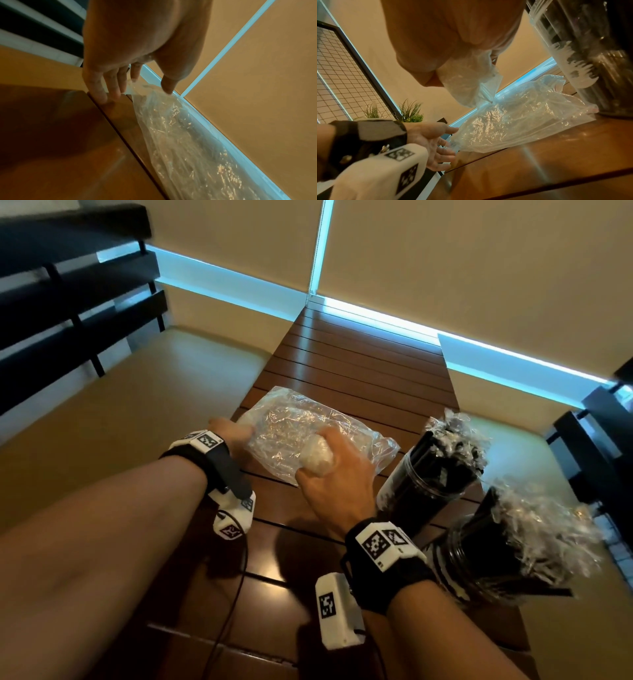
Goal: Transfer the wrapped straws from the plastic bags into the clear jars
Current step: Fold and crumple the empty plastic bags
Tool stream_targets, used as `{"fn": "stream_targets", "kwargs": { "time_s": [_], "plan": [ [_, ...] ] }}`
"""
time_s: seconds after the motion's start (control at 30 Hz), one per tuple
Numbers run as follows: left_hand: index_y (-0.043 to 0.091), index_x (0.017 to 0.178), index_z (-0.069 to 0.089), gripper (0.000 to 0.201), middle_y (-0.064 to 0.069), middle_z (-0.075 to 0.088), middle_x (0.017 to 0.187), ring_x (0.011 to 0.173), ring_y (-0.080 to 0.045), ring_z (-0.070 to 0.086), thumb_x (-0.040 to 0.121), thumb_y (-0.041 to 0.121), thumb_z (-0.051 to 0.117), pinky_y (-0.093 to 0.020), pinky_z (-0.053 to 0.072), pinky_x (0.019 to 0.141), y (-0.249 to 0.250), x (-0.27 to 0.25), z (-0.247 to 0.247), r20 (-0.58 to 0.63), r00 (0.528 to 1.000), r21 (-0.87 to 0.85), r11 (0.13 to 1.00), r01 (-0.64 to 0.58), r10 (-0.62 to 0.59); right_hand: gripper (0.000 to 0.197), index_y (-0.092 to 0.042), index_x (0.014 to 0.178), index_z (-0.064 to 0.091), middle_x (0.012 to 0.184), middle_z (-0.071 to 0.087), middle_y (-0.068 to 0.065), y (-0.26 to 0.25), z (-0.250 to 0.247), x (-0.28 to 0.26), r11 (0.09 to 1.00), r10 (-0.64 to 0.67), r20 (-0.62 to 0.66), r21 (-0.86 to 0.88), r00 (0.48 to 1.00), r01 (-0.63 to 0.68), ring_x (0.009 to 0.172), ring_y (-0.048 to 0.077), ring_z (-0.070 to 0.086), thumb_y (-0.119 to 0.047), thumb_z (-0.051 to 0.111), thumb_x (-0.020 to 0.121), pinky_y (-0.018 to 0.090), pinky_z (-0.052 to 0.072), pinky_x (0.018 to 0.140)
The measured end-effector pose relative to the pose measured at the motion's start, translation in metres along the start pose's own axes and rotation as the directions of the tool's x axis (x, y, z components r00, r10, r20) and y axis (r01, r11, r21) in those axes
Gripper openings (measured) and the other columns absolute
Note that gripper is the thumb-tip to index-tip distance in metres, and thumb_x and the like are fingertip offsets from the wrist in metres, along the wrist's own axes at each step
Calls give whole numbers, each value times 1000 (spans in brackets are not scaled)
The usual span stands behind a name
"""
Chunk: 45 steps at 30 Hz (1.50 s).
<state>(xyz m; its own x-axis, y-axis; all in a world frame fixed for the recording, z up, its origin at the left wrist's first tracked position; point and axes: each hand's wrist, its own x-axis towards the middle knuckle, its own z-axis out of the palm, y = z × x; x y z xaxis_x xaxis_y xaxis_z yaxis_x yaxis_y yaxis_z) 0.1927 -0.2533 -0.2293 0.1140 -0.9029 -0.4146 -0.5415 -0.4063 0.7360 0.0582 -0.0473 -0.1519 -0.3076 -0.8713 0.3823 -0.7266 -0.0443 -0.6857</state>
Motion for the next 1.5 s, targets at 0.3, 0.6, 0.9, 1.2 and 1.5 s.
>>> {"fn": "stream_targets", "kwargs": {
  "time_s": [0.3, 0.6, 0.9, 1.2, 1.5],
  "plan": [
    [7, 80, 64, 9, -11, 68, 85, 76, -30, 62, 73, 12, 61, -35, 53, 67, 68, -70, -57, -205, 863, -38, 877, -479, 462, 62, -26, 83, 56, 79, 62, -12, -17, -25, -5, 1000, 29, 43, -3, 999, -29, 75, 7, 59, -84, 37, 78, 34, 51, 71],
    [10, 97, 65, 21, -9, 47, 111, 88, -19, 50, 77, 1, 65, -29, 45, 76, 29, -170, -85, -24, 400, 317, 386, -866, 916, 26, -22, 80, 61, 107, 46, -5, -54, -62, -20, 938, -23, 8, -345, 1000, 24, 76, 22, 57, -44, 48, 87, 30, 40, 64],
    [19, 78, 52, 26, -2, 60, 91, 87, -26, 56, 64, -3, 56, -38, 49, 73, -81, -175, -59, 435, 568, 418, 402, -815, 699, 32, -27, 103, 59, 150, 29, 9, -21, -47, -87, 695, -178, 378, -605, 908, 389, 97, 26, 60, -47, 61, 78, 28, 54, 56],
    [18, 104, 54, 42, 2, 54, 113, 101, -17, 54, 73, 27, 81, -31, 49, 83, -118, -179, -47, 607, 681, 501, 467, -729, 411, 39, -26, 106, 66, 116, 57, 0, -3, -21, -109, 710, 227, 761, -556, 608, 431, 98, 29, 62, -52, 49, 82, 36, 48, 76],
    [12, 105, 70, 33, -7, 66, 100, 98, -24, 64, 95, 40, 57, -29, 47, 77, -100, -170, -47, 466, 809, 461, 682, -569, 360, 23, -35, 95, 51, 100, 61, -5, 27, -4, -95, 882, 406, 639, -462, 654, -96, 93, 22, 60, -53, 53, 80, 36, 49, 84]
  ]
}}
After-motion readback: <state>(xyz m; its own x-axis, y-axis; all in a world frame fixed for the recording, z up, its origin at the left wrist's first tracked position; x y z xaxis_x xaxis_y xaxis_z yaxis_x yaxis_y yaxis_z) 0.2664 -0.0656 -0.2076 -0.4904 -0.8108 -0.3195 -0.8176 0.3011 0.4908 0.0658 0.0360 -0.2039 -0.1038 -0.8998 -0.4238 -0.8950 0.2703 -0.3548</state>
